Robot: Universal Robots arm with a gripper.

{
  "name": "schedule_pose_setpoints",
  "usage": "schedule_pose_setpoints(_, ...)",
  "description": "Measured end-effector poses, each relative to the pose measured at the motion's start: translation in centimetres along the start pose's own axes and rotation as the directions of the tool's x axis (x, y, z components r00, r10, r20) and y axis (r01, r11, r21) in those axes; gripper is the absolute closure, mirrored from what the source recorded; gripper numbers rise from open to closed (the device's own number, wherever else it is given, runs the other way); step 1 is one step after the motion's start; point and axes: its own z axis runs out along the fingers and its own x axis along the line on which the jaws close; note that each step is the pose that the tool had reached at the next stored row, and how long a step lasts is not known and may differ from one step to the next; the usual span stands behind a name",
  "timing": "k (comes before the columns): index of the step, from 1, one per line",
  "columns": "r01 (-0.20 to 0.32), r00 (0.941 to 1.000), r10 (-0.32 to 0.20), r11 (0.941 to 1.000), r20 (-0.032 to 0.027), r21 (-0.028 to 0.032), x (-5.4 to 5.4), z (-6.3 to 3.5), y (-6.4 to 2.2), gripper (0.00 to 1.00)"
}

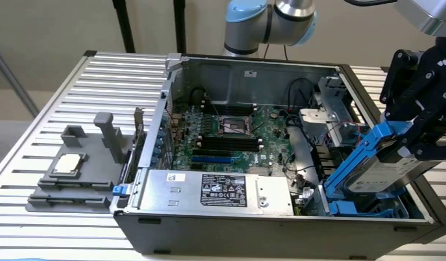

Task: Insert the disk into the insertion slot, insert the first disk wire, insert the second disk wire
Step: 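Insert the disk into the insertion slot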

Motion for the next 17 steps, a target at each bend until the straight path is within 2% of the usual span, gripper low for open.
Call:
schedule_pose_setpoints(4, 0.002, 1.0, -0.002, 1.0, 0.003, -0.0007, 0.09, 0.13, 0.0, 0.67)
schedule_pose_setpoints(10, 0.004, 1.0, -0.004, 1.0, 0.0045, -0.0035, 0.09, -0.01, -0.01, 0.67)
schedule_pose_setpoints(17, 0.005, 1.0, -0.005, 1.0, 0.0037, -0.0076, 0.08, -0.37, 0.01, 0.67)
